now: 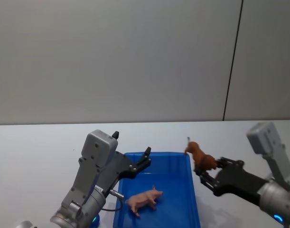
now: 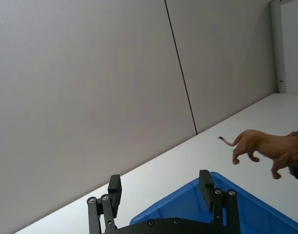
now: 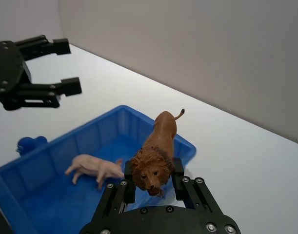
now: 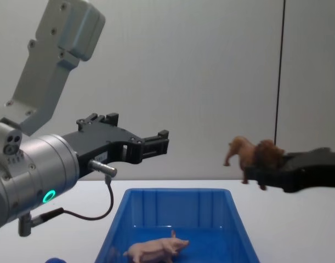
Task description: Pick up the two dolls from the table and place them into the box.
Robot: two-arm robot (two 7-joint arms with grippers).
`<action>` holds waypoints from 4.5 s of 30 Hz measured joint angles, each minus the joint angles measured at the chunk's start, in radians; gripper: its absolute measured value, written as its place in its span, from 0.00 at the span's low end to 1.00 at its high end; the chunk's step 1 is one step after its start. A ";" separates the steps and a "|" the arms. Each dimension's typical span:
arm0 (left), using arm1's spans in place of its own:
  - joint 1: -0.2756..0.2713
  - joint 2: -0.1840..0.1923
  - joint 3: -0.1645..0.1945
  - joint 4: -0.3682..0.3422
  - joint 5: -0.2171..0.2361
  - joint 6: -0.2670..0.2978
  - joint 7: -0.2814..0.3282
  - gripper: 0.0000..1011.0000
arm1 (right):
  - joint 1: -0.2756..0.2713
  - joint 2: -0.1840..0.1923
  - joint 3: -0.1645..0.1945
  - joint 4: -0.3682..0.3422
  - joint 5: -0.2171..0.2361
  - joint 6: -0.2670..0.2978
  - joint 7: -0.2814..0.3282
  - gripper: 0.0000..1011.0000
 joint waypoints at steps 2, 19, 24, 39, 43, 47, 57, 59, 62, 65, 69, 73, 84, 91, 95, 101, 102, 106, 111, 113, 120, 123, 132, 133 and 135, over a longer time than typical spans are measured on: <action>0.000 0.000 0.000 0.000 0.000 0.000 0.000 0.99 | 0.019 -0.013 -0.005 0.014 -0.001 0.012 0.019 0.41; 0.000 0.000 0.000 0.000 0.000 0.000 0.000 0.99 | 0.137 -0.112 -0.065 0.160 -0.028 0.076 0.117 0.67; 0.000 0.000 0.000 0.000 0.000 0.000 0.000 0.99 | 0.141 -0.113 -0.070 0.172 -0.032 0.070 0.123 0.84; 0.000 0.000 0.000 0.000 0.000 0.000 0.000 0.99 | 0.068 -0.026 -0.021 0.140 0.027 0.003 0.093 0.99; 0.000 0.000 0.000 0.000 0.000 0.000 0.000 0.99 | 0.033 0.011 0.004 0.125 0.066 -0.024 0.077 0.99; 0.000 0.000 0.000 0.000 0.000 0.000 0.000 0.99 | 0.002 0.040 0.022 0.113 0.098 -0.049 0.063 0.99; 0.012 0.010 -0.004 -0.012 0.002 0.016 0.019 0.99 | -0.043 0.084 0.050 0.095 0.144 -0.085 0.044 0.99; 0.016 0.014 -0.005 -0.017 0.002 0.023 0.028 0.99 | -0.050 0.090 0.054 0.093 0.150 -0.090 0.042 0.99; 0.039 0.031 -0.011 -0.037 -0.003 0.043 0.059 0.99 | -0.055 0.095 0.057 0.091 0.155 -0.095 0.039 0.99; 0.058 0.046 -0.016 -0.052 -0.010 0.055 0.080 0.99 | -0.061 0.101 0.061 0.089 0.161 -0.100 0.037 0.99; 0.100 0.079 -0.024 -0.081 -0.033 0.072 0.127 0.99 | -0.067 0.107 0.065 0.086 0.168 -0.105 0.034 0.99; 0.162 0.124 -0.033 -0.108 -0.071 0.081 0.185 0.99 | -0.071 0.110 0.067 0.085 0.171 -0.108 0.033 0.99; 0.304 0.221 -0.047 -0.114 -0.165 0.034 0.263 0.99 | -0.077 0.117 0.071 0.083 0.178 -0.113 0.031 0.99; 0.360 0.256 -0.052 -0.082 -0.205 -0.019 0.248 0.99 | -0.079 0.119 0.072 0.082 0.180 -0.114 0.030 0.99; 0.383 0.271 -0.054 -0.051 -0.220 -0.059 0.210 0.99 | -0.079 0.119 0.073 0.082 0.180 -0.114 0.030 0.99; 0.397 0.279 -0.058 -0.009 -0.229 -0.112 0.156 0.99 | -0.080 0.120 0.073 0.081 0.181 -0.115 0.029 0.99; 0.400 0.280 -0.059 0.001 -0.230 -0.129 0.142 0.99 | -0.080 0.120 0.073 0.081 0.181 -0.115 0.029 0.99; 0.402 0.281 -0.062 0.030 -0.232 -0.168 0.107 0.99 | -0.080 0.120 0.073 0.081 0.181 -0.116 0.029 0.99; 0.403 0.278 -0.065 0.070 -0.232 -0.231 0.062 0.99 | -0.081 0.121 0.073 0.081 0.182 -0.116 0.029 0.99; 0.401 0.276 -0.066 0.088 -0.231 -0.263 0.043 0.99 | -0.081 0.121 0.073 0.081 0.182 -0.116 0.029 0.99; 0.395 0.264 -0.068 0.143 -0.220 -0.360 -0.012 0.99 | -0.081 0.121 0.073 0.081 0.182 -0.116 0.029 0.99; 0.394 0.261 -0.070 0.155 -0.216 -0.392 -0.023 0.99 | -0.081 0.121 0.073 0.081 0.182 -0.116 0.029 0.99; 0.405 0.276 -0.094 0.134 -0.191 -0.509 -0.030 0.99 | -0.081 0.121 0.073 0.081 0.182 -0.116 0.029 0.99; 0.407 0.279 -0.097 0.127 -0.187 -0.516 -0.028 0.99 | -0.081 0.121 0.073 0.081 0.182 -0.116 0.029 0.99; 0.412 0.289 -0.106 0.102 -0.178 -0.528 -0.017 0.99 | -0.081 0.121 0.073 0.081 0.182 -0.116 0.029 0.99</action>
